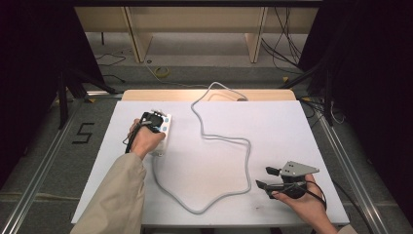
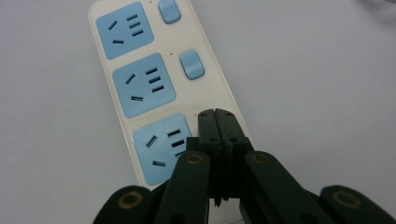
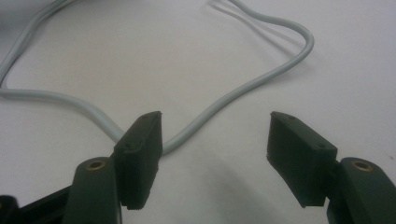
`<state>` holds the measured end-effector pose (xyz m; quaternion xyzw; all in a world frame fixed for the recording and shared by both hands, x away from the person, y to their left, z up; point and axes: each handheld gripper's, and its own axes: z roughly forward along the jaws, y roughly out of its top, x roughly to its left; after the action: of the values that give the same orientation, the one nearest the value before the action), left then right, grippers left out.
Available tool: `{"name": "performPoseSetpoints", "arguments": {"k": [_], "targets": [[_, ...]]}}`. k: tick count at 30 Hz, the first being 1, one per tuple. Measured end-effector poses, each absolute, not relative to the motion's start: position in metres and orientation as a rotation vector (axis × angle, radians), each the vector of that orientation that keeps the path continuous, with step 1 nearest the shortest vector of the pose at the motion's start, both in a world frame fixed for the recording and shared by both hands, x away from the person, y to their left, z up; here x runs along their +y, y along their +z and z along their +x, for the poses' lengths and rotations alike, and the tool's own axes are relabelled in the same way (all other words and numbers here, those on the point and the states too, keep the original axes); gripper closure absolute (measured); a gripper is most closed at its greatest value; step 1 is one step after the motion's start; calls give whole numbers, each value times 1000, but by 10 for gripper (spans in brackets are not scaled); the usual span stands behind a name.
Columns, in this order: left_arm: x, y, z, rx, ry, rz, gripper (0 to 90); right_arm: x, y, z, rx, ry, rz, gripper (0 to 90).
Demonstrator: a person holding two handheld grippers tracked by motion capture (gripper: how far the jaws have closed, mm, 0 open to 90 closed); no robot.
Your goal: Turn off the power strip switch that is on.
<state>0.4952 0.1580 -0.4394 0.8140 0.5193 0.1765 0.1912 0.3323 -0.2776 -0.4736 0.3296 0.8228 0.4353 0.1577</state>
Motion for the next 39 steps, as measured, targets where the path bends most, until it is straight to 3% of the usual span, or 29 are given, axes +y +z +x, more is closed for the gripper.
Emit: {"name": "performPoseSetpoints", "arguments": {"k": [39], "targets": [[152, -442, 504, 1528, 469, 2256, 898, -278, -473, 332, 2352, 1245, 938, 366]]}}
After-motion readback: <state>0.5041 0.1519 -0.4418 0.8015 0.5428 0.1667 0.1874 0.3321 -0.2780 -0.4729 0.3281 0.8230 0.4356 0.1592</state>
